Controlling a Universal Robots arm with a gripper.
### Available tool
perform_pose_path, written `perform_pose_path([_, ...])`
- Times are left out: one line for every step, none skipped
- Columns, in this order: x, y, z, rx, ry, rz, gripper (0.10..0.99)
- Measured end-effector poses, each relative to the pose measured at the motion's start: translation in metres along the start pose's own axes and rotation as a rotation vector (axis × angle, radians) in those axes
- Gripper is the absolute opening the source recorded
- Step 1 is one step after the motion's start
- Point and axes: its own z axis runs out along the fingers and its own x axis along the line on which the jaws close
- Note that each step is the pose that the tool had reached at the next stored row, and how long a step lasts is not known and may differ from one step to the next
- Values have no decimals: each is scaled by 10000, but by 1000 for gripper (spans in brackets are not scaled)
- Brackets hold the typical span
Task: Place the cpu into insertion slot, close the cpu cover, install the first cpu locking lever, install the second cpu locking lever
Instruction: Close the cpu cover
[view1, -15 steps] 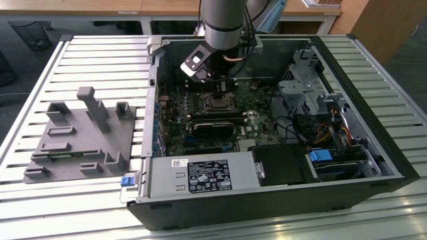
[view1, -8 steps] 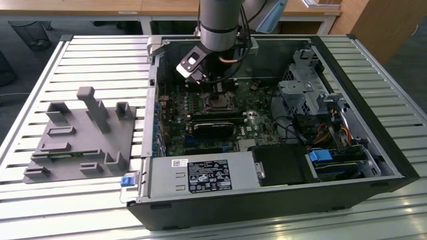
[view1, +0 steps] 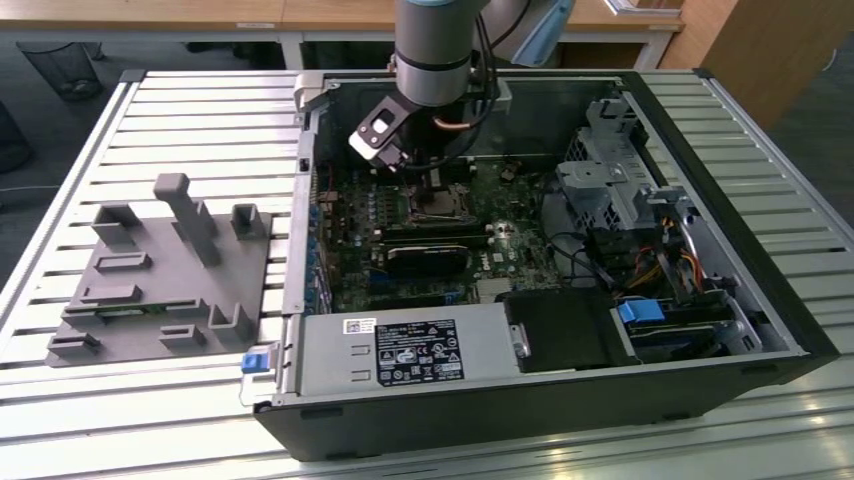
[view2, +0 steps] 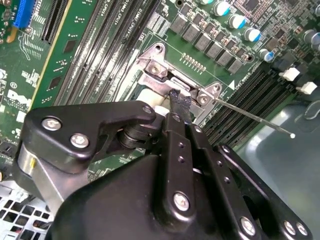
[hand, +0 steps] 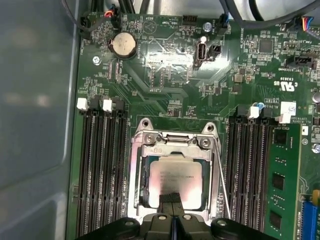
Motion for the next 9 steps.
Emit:
perform_pose_path([0, 0, 7, -1, 0, 0, 122])
perform_pose_path([0, -1, 15, 0, 0, 1, 122])
perform_pose_path([-1, -1, 23, 0, 0, 1, 122])
perform_pose_path([-1, -1, 31, 2, -3, 1, 122])
perform_pose_path([-1, -2, 38, 3, -3, 1, 122])
perform_pose_path([-2, -1, 41, 5, -6, 2, 122])
perform_pose_path([-2, 3, 44, 6, -6, 2, 122])
perform_pose_path([-3, 8, 45, 7, -7, 2, 122])
perform_pose_path([-3, 13, 46, 5, -6, 2, 122])
